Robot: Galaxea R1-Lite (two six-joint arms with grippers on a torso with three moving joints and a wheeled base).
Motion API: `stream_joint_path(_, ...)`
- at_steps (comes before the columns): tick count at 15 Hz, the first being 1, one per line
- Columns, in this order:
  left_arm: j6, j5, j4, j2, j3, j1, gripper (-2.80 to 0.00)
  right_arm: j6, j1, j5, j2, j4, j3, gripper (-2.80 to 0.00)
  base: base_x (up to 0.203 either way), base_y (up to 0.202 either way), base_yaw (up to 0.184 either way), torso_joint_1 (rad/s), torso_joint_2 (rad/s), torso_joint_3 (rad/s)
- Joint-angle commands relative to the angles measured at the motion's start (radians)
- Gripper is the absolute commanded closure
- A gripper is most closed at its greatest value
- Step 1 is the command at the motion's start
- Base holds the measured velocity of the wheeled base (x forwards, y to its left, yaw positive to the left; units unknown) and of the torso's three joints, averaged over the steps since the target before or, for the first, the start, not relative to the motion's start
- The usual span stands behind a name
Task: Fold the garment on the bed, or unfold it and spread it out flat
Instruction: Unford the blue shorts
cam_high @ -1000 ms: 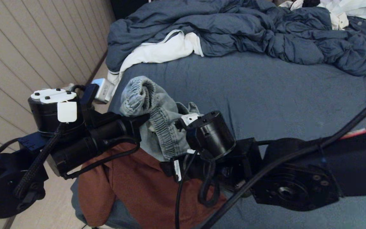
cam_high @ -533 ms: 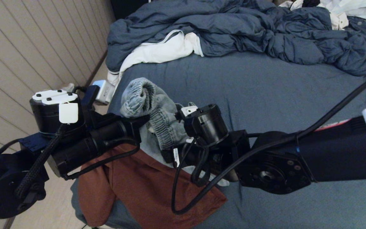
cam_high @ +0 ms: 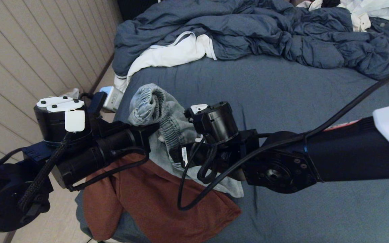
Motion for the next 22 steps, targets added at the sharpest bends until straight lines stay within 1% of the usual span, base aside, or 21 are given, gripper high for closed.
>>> stream_joint_path(1,-0.002,-0.001,-0.005,0.003,0.001,0.000,0.00,0.001,0.001,-0.002,-0.002,-0.001,-0.004,-2.80,0.000,0.000,0.000,0.000,0.00,0.000)
stream_joint_path(4,-0.002,-0.001,-0.005,0.004,-0.001,0.000,0.00,0.001,0.010,-0.003,-0.034,-0.002,0.020,-2.80,0.000,0.000,0.000,0.000,0.00,0.000)
stream_joint_path(9,-0.002,-0.001,-0.005,0.003,-0.002,0.000,0.00,-0.003,0.012,-0.002,0.015,-0.003,0.001,-2.80,0.000,0.000,0.000,0.000,0.00,0.000)
stream_joint_path(13,-0.002,-0.001,-0.005,-0.002,-0.002,0.000,0.00,-0.022,-0.003,-0.002,0.066,-0.003,-0.041,-2.80,0.000,0.000,0.000,0.000,0.00,0.000)
stream_joint_path(16,-0.002,-0.001,-0.003,-0.005,-0.002,0.000,0.00,-0.029,-0.038,0.003,0.080,-0.003,-0.054,-2.80,0.000,0.000,0.000,0.000,0.00,0.000)
stream_joint_path(17,-0.002,-0.001,-0.003,-0.006,-0.001,0.000,0.00,-0.029,-0.043,0.001,0.083,-0.003,-0.058,0.00,0.000,0.000,0.000,0.000,0.00,0.000)
stream_joint_path(22,-0.003,-0.003,-0.005,-0.002,-0.002,0.000,0.00,-0.029,-0.044,-0.003,0.075,-0.034,-0.064,0.00,0.000,0.000,0.000,0.000,0.00,0.000)
